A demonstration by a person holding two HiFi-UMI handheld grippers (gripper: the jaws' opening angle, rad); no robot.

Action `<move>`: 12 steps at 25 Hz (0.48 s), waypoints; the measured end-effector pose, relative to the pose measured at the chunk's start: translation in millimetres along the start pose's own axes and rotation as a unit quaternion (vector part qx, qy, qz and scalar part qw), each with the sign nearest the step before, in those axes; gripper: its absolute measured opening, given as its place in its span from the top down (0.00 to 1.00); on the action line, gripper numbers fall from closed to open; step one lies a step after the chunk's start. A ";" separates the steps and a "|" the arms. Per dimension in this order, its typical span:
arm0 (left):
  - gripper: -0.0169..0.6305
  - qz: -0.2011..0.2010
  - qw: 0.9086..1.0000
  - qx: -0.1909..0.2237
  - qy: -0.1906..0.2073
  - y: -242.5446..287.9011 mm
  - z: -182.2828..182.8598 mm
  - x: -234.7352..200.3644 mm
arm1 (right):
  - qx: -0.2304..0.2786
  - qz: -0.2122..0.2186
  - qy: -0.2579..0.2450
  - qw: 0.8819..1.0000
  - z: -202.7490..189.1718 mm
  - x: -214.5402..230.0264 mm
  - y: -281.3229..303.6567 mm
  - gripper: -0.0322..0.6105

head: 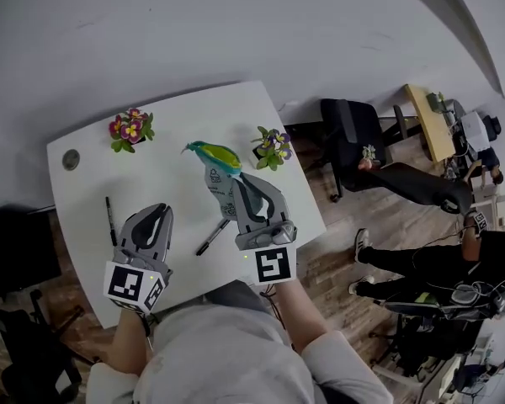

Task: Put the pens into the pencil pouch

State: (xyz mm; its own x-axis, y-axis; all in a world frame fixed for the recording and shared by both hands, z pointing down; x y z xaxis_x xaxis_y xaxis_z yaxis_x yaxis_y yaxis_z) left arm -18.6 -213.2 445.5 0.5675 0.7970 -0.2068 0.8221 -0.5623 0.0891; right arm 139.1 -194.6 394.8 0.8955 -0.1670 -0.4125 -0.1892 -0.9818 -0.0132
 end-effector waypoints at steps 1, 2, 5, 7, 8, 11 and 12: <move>0.93 -0.004 1.000 -0.007 -0.002 0.4 -8.9 5.6 | 0.014 -0.005 0.016 1.000 3.5 2.6 -3.0 0.89; 0.93 -0.007 1.000 -0.013 -0.006 0.8 -17.8 10.9 | 0.025 -0.007 0.029 0.999 6.6 4.9 -5.8 0.89; 0.93 -0.008 0.999 -0.035 -0.016 2.2 -46.5 25.4 | 0.042 0.002 0.059 0.997 12.1 10.7 -14.5 0.89; 0.93 -0.010 0.998 -0.053 -0.016 4.1 -66.8 35.8 | 0.049 0.010 0.078 0.996 13.8 15.2 -20.2 0.89; 0.93 -0.013 0.998 -0.062 -0.015 5.8 -76.4 41.4 | 0.053 0.012 0.084 0.995 14.7 17.7 -22.8 0.89; 0.80 -0.028 0.995 -0.097 -0.009 13.0 -105.4 59.1 | 0.062 0.017 0.089 0.994 16.7 24.4 -30.5 0.89; 0.79 -0.033 0.993 -0.114 -0.001 16.0 -115.7 65.2 | 0.065 0.018 0.089 0.994 17.3 26.0 -33.0 0.89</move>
State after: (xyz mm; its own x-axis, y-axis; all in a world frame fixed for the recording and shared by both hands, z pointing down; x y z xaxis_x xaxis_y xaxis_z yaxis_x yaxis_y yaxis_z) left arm 36.8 -144.8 546.2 0.5116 0.8300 -0.2222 0.8471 -0.4439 0.2924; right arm 161.7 -165.0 368.8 0.9421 -0.2270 -0.2468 -0.2629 -0.9569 -0.1234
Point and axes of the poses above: the fingertips, and each gripper's own axes: y forward along the fingers, x to its right, z out of its top, the point moved 3 cm from there along -y, backward along the fingers, and after that the axes turned 4 degrees about x, right-handed, at the moved point
